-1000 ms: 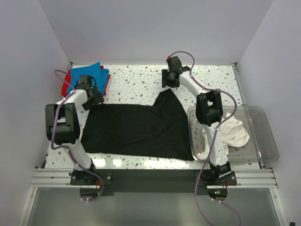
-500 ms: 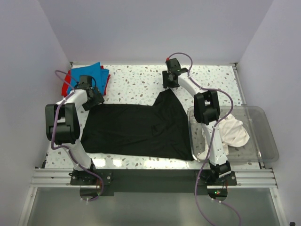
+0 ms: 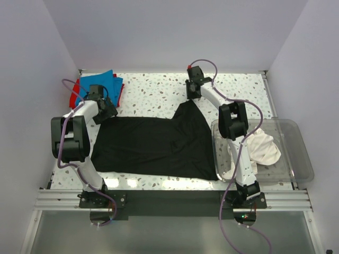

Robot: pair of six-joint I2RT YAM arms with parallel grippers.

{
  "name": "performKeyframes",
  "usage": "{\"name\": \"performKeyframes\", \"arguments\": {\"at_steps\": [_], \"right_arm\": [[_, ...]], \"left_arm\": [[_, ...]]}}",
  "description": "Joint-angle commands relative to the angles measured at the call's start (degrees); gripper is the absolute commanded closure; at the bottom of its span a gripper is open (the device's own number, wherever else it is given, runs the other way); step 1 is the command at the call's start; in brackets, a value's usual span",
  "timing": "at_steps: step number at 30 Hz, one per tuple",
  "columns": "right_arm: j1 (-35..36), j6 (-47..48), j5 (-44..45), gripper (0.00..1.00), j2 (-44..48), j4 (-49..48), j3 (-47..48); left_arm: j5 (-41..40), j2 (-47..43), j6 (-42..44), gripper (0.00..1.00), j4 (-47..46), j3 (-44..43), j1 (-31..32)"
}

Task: Fold and stack the t-shirts
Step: Fold the tshirt

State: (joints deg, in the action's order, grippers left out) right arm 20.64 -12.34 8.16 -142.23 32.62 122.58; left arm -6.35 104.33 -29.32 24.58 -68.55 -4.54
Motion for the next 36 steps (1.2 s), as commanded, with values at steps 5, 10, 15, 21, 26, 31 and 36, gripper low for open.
{"name": "performKeyframes", "arguments": {"at_steps": [5,10,15,21,26,31,36], "right_arm": [[-0.2,-2.3,-0.2,0.68,0.1,5.5,-2.7],[-0.2,-3.6,-0.8,0.67,2.7,5.1,-4.5],[-0.2,-4.0,-0.7,0.67,3.2,6.4,-4.0],[-0.2,-4.1,-0.8,0.71,1.7,7.9,-3.1],[-0.2,-4.6,-1.6,0.92,1.2,9.1,-2.6],[-0.2,-4.4,-1.1,1.0,2.7,9.9,-2.7],[-0.2,-4.4,-1.2,1.0,5.2,9.6,-3.7]], "left_arm": [[0.2,-3.3,0.8,0.24,0.2,-0.7,-0.6],[0.2,-3.3,0.9,0.24,0.1,-0.5,-0.6],[0.5,-3.0,0.8,0.24,-0.1,-0.4,-0.6],[1.0,-2.6,1.0,0.24,-0.4,-0.4,-0.6],[1.2,-2.4,1.1,0.24,-0.6,-0.4,-0.5],[0.3,-2.3,0.8,0.24,-0.6,-0.3,-0.6],[-1.8,-2.6,0.2,0.31,-0.7,-0.4,-0.5]]}}
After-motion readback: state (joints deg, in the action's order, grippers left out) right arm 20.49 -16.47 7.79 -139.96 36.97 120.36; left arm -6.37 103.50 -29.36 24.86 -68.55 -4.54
